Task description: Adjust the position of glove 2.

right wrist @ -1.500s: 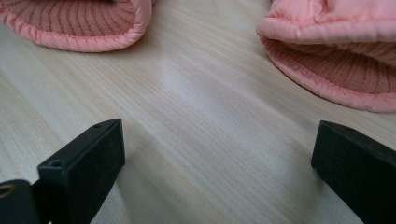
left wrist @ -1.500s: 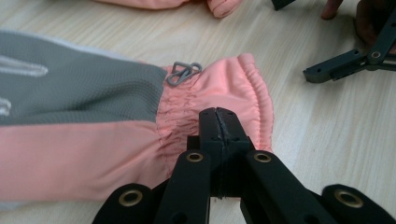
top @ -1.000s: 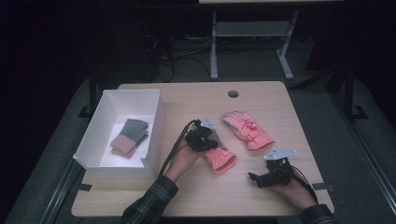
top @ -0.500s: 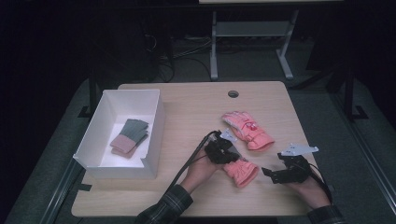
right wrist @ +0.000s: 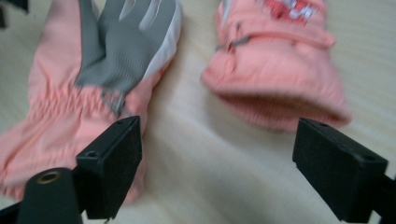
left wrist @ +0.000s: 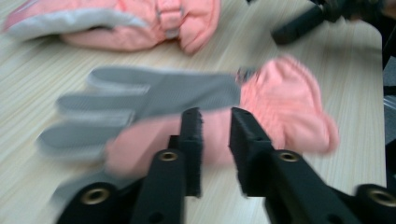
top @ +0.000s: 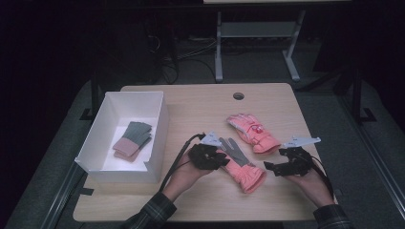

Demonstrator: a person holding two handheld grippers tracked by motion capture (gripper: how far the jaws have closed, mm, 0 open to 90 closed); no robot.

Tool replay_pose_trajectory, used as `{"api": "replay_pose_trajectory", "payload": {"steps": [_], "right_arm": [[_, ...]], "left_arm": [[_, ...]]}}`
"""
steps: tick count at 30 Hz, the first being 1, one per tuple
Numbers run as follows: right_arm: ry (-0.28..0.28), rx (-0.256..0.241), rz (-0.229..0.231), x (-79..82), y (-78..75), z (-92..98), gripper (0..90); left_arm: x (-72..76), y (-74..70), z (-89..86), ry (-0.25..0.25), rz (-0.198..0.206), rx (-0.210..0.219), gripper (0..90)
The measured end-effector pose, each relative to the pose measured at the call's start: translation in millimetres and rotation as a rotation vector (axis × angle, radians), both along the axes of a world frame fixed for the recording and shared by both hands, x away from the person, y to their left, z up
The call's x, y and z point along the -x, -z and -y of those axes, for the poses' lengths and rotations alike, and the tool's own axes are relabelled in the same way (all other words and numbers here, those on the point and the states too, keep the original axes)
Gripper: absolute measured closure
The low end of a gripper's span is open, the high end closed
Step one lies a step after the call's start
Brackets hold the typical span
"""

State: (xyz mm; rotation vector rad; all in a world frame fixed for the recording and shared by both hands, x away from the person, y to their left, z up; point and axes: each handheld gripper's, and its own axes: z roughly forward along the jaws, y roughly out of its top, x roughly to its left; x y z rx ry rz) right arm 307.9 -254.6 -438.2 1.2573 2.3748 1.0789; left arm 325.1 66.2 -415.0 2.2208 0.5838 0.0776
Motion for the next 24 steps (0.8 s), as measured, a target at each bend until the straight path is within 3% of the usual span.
{"api": "replay_pose_trajectory", "payload": {"steps": [2,3,7,14,15,18,20,22,24], "right_arm": [[-0.001,-0.022,0.005,-6.8,-4.7,0.6,23.3],[-0.002,-0.031,0.010,-9.8,-6.4,0.7,23.7],[-0.005,-0.047,0.028,-26.5,-15.7,-6.5,24.8],[-0.013,-0.038,0.030,-65.5,-19.5,-21.0,30.7],[-0.015,-0.061,0.028,-70.3,-18.7,-21.9,32.3],[-0.007,-0.041,0.003,-86.6,-16.2,-25.5,34.1],[0.004,-0.074,0.013,-94.2,-11.9,-24.1,39.2],[0.005,-0.043,-0.006,-102.9,-8.0,-23.5,38.2],[0.011,-0.045,-0.014,-108.5,-7.8,-24.1,39.8]], "left_arm": [[4.7,3.9,-12.3,-0.002,0.007,-0.018,62.4],[7.1,6.8,-19.9,-0.005,0.020,-0.037,58.3],[14.0,15.8,-38.6,-0.021,0.032,-0.039,43.2],[23.8,33.6,-51.1,-0.036,0.046,-0.085,20.2],[24.9,35.9,-52.5,-0.038,0.047,-0.088,18.2],[27.4,41.3,-56.9,-0.043,0.067,-0.104,14.8],[28.7,44.3,-59.3,-0.045,0.069,-0.107,13.4],[29.9,46.0,-61.7,-0.044,0.068,-0.102,13.3],[29.9,47.4,-63.2,-0.043,0.076,-0.108,13.1]]}}
